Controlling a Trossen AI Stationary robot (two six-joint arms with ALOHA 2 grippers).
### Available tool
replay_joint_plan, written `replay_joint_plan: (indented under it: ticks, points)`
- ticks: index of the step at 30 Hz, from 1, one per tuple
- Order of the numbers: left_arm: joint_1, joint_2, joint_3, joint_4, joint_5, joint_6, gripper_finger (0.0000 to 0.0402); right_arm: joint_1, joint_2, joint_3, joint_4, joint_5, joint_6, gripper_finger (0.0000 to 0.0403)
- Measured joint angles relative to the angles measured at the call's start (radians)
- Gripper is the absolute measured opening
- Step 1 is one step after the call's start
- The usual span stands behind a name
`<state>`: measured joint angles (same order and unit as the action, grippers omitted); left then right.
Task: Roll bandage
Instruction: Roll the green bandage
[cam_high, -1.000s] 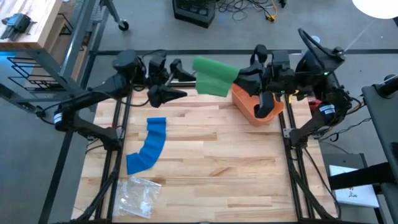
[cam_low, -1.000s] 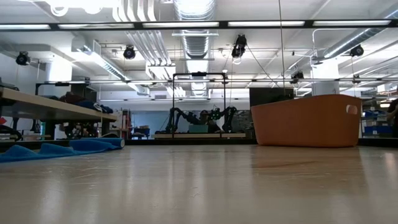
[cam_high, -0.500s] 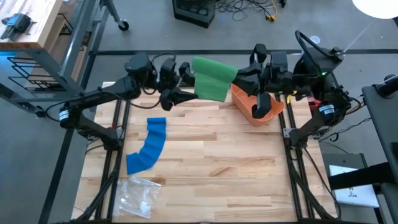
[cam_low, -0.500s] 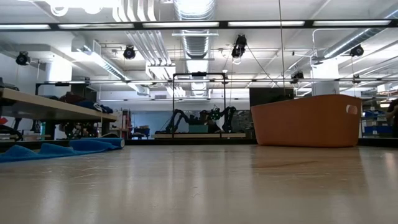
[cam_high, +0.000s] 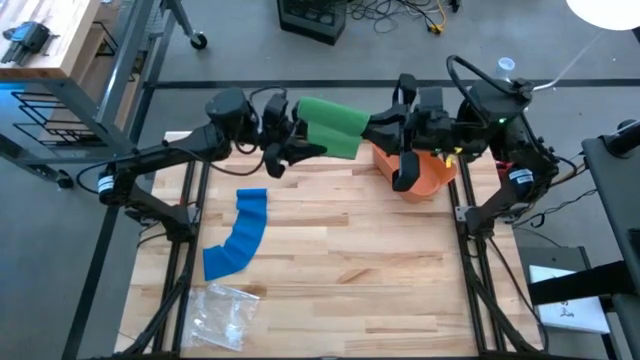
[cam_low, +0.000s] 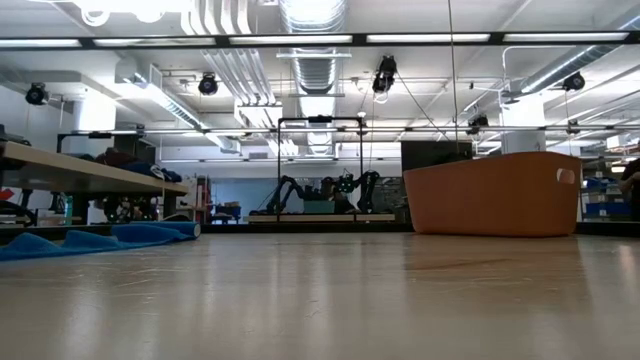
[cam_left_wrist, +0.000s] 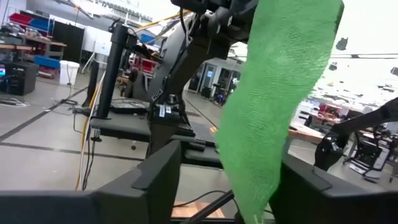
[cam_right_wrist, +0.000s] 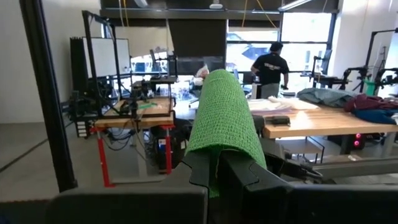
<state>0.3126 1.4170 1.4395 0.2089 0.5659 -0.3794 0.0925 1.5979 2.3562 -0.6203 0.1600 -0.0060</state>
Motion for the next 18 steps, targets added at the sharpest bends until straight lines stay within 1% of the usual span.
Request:
replay_joint_plan:
  ticks: [2,5,7,10,11,14,18]
  points:
    - [0.0,0.0,0.0,-0.008,0.0,0.0,0.0171,-0.002,0.001,0.0,0.001,0.0,0.007,0.0003]
    - [0.0,0.0,0.0,-0.034,-0.001,0.0,0.0127,-0.002,0.001,0.0,0.001,0.0,0.007,0.0003]
    - [0.0,0.0,0.0,-0.048,-0.001,-0.001,0.009,-0.002,0.001,0.0,0.002,0.0,0.007,0.0003]
    - [0.0,-0.008,0.0,-0.051,-0.001,0.005,0.0024,-0.002,0.001,0.0,0.009,0.0,0.016,0.0003]
    - [0.004,-0.011,0.002,-0.052,-0.001,0.014,0.0012,-0.002,0.001,0.0,0.014,-0.001,0.026,0.0003]
    - [0.037,-0.019,0.019,-0.058,-0.004,0.033,0.0012,-0.002,0.001,0.0,0.029,-0.003,0.06,0.0003]
    - [0.108,-0.019,0.066,-0.061,-0.011,0.035,0.0002,0.004,0.007,0.0,0.027,-0.014,0.1,0.0003]
